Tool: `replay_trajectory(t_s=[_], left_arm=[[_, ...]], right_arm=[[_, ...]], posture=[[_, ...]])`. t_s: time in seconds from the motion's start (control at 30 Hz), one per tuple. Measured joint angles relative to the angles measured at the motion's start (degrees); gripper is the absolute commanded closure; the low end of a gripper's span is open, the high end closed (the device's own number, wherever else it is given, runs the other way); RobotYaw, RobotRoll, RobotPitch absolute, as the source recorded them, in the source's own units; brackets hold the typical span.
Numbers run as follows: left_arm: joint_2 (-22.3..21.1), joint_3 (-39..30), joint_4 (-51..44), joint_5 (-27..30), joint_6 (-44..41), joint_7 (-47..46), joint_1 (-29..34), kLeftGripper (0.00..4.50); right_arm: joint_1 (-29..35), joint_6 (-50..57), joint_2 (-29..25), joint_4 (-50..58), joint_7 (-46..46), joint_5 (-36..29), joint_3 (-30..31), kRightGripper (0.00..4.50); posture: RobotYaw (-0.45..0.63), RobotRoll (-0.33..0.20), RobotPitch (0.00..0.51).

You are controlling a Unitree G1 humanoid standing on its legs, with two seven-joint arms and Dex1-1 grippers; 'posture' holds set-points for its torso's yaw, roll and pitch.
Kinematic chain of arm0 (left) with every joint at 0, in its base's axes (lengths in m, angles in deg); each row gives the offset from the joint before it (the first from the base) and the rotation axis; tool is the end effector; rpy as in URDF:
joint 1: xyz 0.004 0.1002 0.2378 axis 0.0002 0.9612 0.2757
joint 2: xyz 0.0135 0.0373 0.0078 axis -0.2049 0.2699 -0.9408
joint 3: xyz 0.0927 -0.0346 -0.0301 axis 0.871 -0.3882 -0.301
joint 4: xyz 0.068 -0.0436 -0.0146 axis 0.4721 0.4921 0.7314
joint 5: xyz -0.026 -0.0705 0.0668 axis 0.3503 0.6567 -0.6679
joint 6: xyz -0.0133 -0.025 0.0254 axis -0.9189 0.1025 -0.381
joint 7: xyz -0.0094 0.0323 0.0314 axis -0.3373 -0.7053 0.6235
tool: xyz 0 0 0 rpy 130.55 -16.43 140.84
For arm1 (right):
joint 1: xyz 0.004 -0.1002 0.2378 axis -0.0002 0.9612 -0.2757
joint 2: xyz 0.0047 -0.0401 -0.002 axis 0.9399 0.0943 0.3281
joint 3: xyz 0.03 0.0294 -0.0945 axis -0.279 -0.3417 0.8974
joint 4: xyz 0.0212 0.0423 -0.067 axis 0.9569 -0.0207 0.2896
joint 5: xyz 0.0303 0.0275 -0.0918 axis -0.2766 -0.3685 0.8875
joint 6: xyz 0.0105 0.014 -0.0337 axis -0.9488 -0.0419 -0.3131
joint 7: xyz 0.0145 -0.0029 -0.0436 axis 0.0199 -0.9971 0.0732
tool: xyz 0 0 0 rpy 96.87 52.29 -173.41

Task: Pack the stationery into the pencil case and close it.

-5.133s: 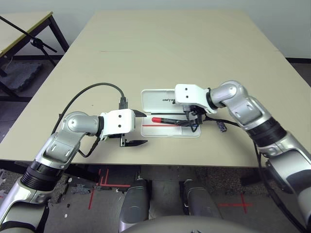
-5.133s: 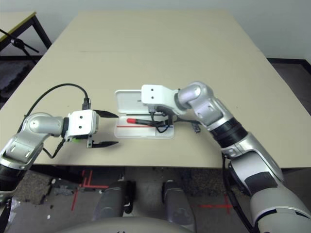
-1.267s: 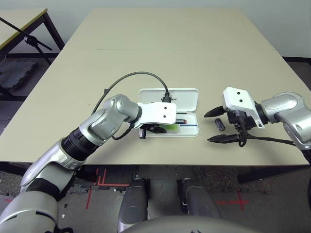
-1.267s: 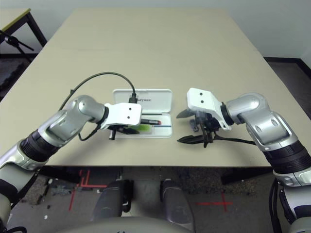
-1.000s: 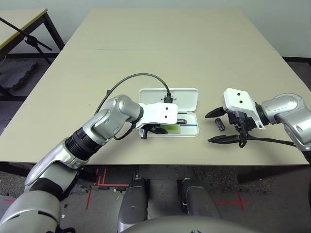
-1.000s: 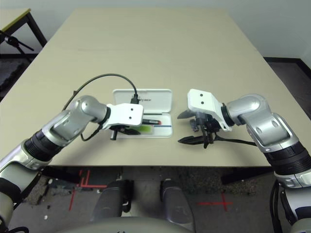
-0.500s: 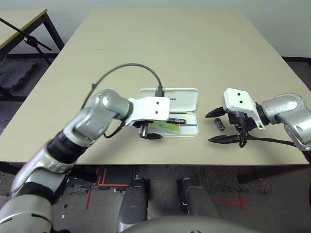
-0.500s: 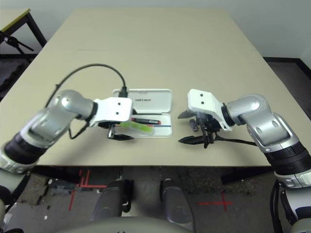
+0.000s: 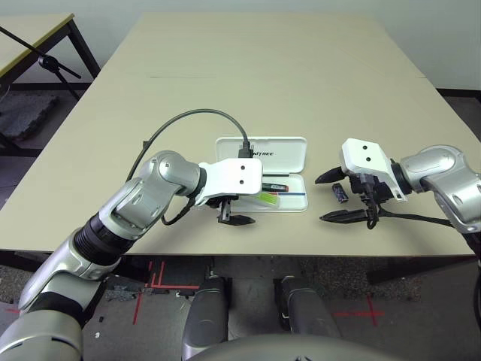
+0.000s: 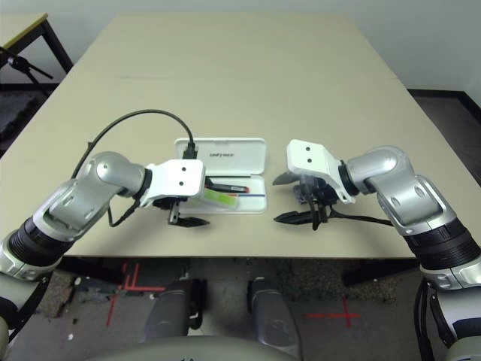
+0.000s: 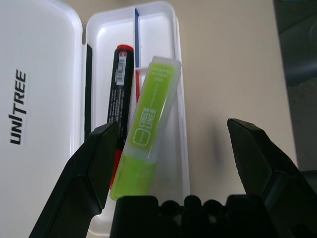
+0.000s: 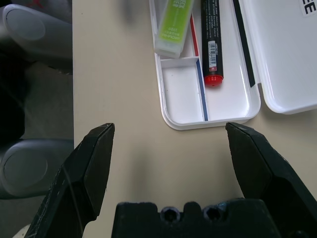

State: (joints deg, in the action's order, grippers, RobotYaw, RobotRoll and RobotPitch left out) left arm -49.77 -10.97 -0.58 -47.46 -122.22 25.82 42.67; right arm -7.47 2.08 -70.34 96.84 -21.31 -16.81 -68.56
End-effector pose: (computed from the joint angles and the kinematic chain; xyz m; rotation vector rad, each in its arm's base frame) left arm 0.2634 0.1416 0.1756 0.8301 0.4055 -1.3684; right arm 0.2619 -0.2279 0.1870 -0.6429 0.4831 1.3745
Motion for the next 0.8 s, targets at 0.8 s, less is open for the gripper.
replay_trajectory(t_s=[0.8], left_arm=[[-2.64, 0.78, 0.38, -1.69, -1.61, -0.27, 2.44, 0.07]], right_arm=[[0.80, 0.14, -0.45, 0.40, 0.50, 0.39, 0.04, 0.00]], posture=[[0.00, 0.000, 0.132]])
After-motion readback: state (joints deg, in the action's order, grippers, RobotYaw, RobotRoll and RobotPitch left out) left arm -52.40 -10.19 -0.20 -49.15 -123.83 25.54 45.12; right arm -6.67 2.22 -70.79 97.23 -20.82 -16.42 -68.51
